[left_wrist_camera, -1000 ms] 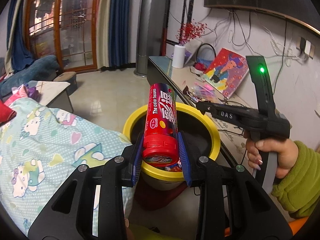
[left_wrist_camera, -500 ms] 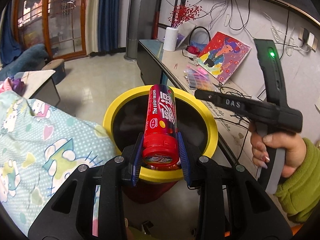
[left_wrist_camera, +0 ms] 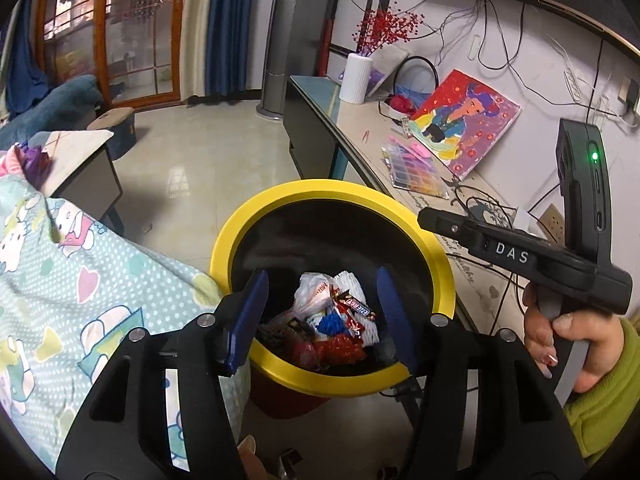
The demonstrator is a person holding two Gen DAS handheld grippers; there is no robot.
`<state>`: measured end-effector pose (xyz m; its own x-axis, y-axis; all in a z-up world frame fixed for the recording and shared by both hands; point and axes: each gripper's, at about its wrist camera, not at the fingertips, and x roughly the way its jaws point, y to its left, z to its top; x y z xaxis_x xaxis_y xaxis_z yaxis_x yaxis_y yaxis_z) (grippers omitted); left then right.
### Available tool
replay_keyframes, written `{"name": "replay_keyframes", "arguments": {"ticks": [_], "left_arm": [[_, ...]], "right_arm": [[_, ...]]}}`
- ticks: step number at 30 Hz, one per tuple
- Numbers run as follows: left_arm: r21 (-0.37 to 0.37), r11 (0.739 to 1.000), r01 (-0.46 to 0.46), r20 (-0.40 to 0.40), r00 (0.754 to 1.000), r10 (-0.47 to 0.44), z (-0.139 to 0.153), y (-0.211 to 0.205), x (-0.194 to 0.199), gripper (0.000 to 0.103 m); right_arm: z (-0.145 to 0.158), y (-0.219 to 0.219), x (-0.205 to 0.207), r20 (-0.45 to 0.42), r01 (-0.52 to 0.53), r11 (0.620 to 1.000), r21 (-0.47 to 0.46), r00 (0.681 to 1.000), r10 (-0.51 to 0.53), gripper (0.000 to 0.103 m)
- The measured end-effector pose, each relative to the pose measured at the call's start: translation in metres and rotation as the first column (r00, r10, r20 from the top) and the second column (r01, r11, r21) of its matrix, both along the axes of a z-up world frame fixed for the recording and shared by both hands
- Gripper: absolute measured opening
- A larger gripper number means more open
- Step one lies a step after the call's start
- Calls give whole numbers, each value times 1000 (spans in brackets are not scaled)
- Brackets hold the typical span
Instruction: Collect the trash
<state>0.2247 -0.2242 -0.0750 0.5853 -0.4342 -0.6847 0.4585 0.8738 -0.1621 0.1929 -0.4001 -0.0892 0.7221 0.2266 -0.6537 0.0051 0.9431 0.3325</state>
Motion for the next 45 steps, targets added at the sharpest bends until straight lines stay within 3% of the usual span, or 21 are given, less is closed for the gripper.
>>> {"name": "replay_keyframes", "arguments": {"ticks": [1, 7, 10, 16, 25, 38, 45], "left_arm": [[-3, 1000, -3, 1, 1000, 3, 1, 0, 2, 61], [-27, 998, -55, 20, 998, 55, 10, 15, -2, 87], [-35, 996, -77, 30, 996, 79, 15, 24, -6, 92], [-49, 989, -137, 41, 989, 139, 21, 43, -11, 92], [-60, 975, -215, 77, 973, 219, 30, 75, -26, 92], [-74, 948, -309, 111, 942, 316, 36, 119, -51, 92], [-81, 924, -374, 135, 914, 382, 43, 148, -67, 92]], "right_arm": [[0, 0, 0, 2, -3, 1000, 1, 1000, 3, 33], [3, 5, -2, 21, -19, 1000, -9, 1000, 19, 52], [7, 10, -3, 31, -23, 1000, -21, 999, 24, 61], [18, 24, -8, 65, -31, 998, -53, 997, 34, 79], [33, 56, -20, 132, -52, 990, -133, 989, 70, 94], [44, 98, -30, 151, -100, 972, -212, 979, 134, 96], [58, 128, -42, 181, -154, 956, -248, 962, 202, 96]]}}
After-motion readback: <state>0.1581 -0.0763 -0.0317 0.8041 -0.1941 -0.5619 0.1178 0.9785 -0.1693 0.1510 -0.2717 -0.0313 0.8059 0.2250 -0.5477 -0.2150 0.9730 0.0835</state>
